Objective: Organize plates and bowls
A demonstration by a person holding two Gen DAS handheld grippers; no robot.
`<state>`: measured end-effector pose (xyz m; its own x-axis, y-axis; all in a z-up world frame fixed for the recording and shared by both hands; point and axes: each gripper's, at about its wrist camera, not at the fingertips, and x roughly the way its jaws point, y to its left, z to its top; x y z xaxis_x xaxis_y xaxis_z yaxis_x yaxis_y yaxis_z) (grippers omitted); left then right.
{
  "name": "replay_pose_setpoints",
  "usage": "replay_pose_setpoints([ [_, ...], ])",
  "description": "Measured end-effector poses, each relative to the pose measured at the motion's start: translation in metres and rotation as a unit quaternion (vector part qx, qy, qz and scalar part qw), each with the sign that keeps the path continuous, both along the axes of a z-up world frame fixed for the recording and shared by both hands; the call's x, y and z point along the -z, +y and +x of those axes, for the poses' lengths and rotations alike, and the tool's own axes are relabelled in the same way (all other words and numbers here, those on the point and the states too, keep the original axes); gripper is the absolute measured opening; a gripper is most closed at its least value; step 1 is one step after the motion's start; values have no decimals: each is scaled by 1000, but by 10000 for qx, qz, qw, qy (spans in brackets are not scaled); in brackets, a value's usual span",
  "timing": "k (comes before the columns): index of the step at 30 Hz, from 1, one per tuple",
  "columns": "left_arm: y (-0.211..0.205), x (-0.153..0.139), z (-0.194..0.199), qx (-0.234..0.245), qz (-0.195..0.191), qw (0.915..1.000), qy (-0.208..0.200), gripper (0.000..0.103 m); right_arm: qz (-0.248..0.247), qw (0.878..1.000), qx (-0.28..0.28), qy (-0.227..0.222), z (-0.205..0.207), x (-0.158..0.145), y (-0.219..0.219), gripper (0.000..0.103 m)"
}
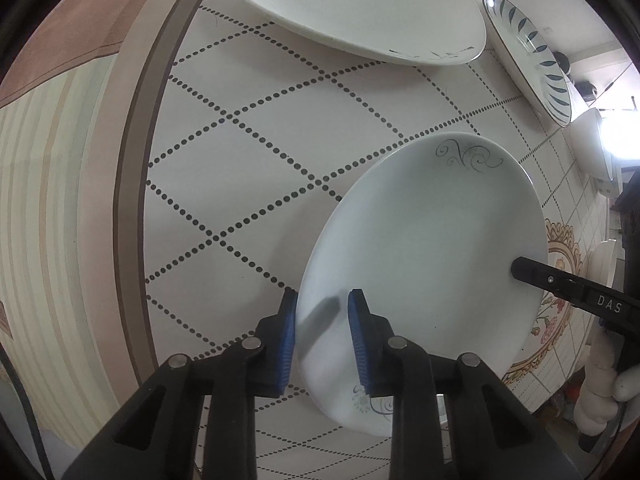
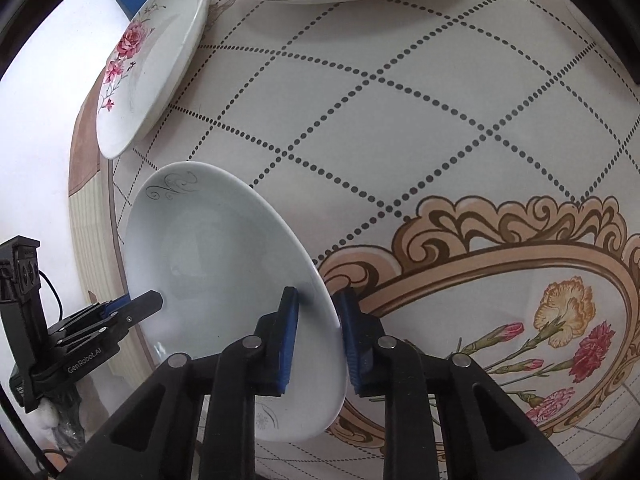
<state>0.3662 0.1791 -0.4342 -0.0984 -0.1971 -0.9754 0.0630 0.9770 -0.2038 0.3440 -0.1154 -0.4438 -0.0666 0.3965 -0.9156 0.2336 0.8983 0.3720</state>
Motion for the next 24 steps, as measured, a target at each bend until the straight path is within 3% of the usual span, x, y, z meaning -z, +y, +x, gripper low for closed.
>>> replay_pose_setpoints([
  [5,0,1,-1,-39,145,9999,-73,19,40,10000,35,-27,3,1,5,22],
  [12,-32,-16,0,97,186,9995,-216,19,54,9999,6,-121,-6,-7,-9,19],
  [18,-92,-39,13,358,42,9985,-408,19,23,9991,288,-302,-11,-26,-51,19],
  [24,-160,-39,23,715,-16,9963,-484,19,-157,9966,670,-453,-20,-41,-108,19],
])
